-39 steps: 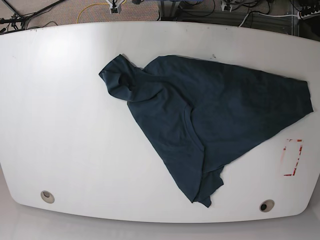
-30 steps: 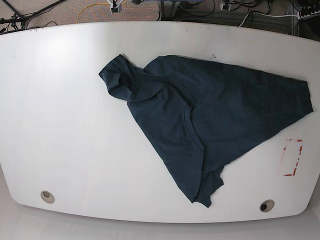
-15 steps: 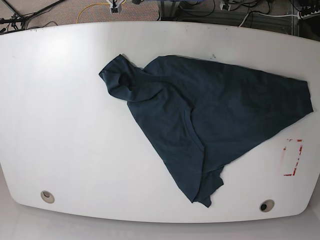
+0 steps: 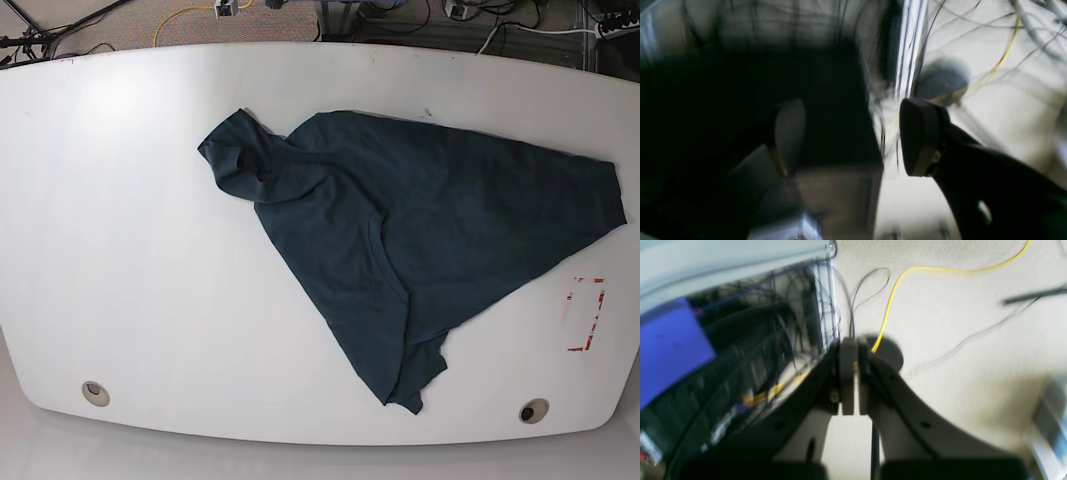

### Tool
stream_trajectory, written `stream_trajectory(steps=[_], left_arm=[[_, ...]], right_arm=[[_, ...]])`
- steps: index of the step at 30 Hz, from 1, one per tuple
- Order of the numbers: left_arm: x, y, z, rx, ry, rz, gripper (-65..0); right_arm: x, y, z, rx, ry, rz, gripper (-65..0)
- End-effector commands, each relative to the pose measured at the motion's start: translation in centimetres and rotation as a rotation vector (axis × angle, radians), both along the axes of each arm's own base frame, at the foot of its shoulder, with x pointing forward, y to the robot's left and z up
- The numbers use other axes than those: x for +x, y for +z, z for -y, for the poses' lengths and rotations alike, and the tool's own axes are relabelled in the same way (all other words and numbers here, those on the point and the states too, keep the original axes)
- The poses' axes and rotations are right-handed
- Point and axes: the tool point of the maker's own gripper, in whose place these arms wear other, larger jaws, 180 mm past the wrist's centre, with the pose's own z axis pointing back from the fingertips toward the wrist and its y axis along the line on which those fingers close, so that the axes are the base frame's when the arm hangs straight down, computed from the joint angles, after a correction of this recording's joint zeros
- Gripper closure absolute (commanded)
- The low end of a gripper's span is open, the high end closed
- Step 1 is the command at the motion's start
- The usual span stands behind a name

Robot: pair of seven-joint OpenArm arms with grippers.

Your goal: Fold the T-shirt properly

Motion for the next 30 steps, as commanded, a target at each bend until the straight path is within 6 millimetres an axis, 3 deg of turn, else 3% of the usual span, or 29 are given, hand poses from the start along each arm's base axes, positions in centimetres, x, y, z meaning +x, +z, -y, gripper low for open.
stream_trajectory(steps=[1,12,26,30], left_arm=[[-1.3,0.4,-1.2,0.027,-0.017,-0.018,-41.3],[-1.1,2.0,-2.9,0.089,-0.058,0.052,-41.4],[0.6,4.7,-2.5,0.096,-0.096,0.173,-41.7],[0.8,5.3,-2.7,0.108,-0.102,0.194,-41.6]], right_arm=[[-1.1,0.4,0.7,-0.014,0.010,-0.011,-0.9],[-0.9,1.7,1.5,-0.039,0.033,0.044,-1.0],[-0.2,4.0,2.0,-0.071,0.051,0.123,-1.0],[-0.8,4.5,2.3,-0.077,0.057,0.121,-1.0]])
